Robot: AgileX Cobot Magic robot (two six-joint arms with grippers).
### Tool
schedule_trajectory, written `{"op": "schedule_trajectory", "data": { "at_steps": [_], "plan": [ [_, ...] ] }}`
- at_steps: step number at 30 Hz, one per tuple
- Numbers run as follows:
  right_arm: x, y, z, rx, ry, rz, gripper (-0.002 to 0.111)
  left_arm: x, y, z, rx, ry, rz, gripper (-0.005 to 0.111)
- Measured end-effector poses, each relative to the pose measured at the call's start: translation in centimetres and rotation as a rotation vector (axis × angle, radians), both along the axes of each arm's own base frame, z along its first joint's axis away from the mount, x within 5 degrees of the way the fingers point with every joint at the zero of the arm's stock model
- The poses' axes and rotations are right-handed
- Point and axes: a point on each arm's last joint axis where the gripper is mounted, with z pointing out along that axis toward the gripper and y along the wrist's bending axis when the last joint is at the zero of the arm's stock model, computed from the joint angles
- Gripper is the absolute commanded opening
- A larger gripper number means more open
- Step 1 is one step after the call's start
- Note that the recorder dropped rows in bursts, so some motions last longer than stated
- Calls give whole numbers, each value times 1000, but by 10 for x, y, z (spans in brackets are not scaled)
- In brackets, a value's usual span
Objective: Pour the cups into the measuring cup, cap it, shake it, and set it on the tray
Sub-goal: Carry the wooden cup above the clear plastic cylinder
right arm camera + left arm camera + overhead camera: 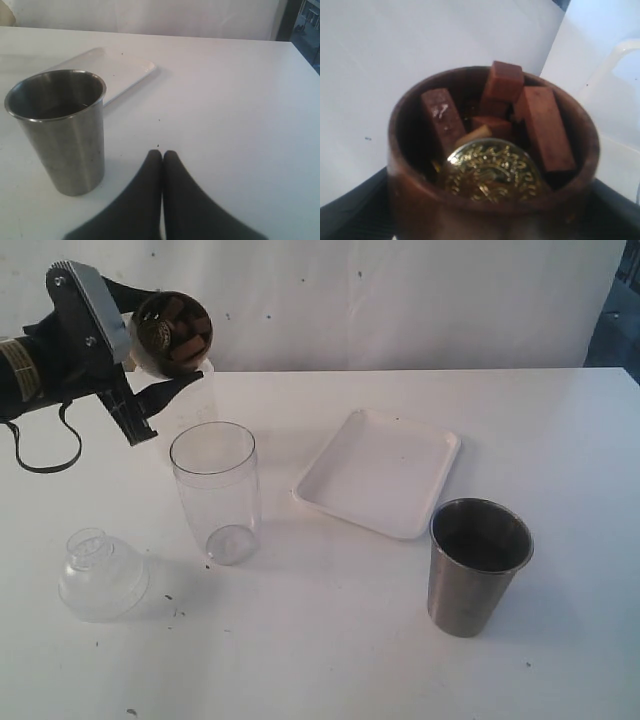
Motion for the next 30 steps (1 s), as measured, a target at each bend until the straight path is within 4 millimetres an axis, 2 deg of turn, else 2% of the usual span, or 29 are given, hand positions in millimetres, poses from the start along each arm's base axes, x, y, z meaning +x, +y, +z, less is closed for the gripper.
{"op": "schedule_trajectory", "data": {
  "at_steps": [4,13,30],
  "plan": [
    [0,0,0,0,0,0,0,-1,-2,1,90,-95,-42,0],
    [0,0,0,0,0,0,0,-1,-1,-1,170,-141,-47,0],
    [0,0,0,0,0,0,0,-1,0,-2,169,-132,-41,0]
  ]
}}
